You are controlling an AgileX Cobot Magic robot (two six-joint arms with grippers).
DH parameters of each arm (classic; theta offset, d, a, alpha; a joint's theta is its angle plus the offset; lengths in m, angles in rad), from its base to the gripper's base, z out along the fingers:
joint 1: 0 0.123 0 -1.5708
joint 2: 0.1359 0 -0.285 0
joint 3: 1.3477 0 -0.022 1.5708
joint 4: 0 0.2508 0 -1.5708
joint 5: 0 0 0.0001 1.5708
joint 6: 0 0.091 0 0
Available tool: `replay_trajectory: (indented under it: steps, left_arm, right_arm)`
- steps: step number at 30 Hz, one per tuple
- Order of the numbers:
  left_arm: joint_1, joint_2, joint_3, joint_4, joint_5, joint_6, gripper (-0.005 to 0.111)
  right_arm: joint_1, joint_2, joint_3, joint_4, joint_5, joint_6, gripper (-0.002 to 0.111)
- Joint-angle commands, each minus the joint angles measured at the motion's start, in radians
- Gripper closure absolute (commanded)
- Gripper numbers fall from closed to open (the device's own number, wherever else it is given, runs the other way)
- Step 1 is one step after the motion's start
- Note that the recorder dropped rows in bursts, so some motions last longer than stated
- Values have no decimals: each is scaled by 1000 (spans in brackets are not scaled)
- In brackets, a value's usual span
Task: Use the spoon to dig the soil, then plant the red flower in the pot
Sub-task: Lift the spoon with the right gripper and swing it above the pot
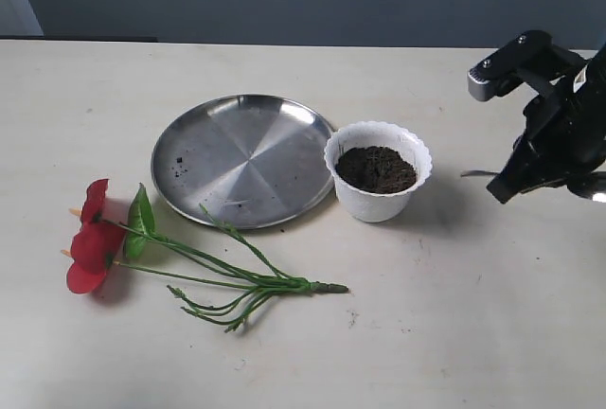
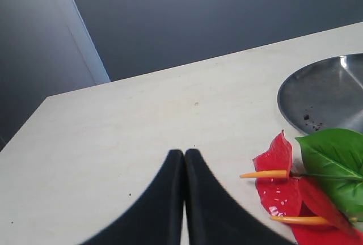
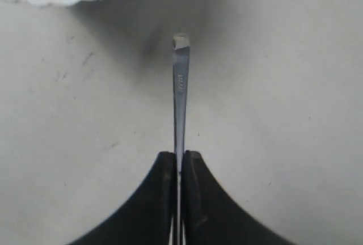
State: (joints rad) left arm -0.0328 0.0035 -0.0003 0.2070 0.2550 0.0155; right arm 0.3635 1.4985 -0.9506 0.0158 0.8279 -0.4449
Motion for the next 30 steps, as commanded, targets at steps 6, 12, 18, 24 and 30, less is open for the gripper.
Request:
replay_trajectory:
  steps: [6, 12, 18, 24, 30]
  left_arm:
    - [1, -4, 0, -3, -11, -5, 106]
    - [1, -4, 0, -3, -11, -5, 106]
    - [1, -4, 0, -3, -11, -5, 106]
    - [1, -4, 0, -3, -11, -5, 106]
    - [1, -4, 0, -3, -11, -5, 106]
  right_arm:
    - [-1, -18, 16, 201, -429, 17, 109]
    - [-1, -18, 127, 984, -694, -716, 109]
    - [-3, 3, 113, 1729, -231, -1668, 109]
    - [-3, 37, 99, 1729, -174, -1666, 109]
    - [-3, 80, 50, 1729, -265, -1666, 109]
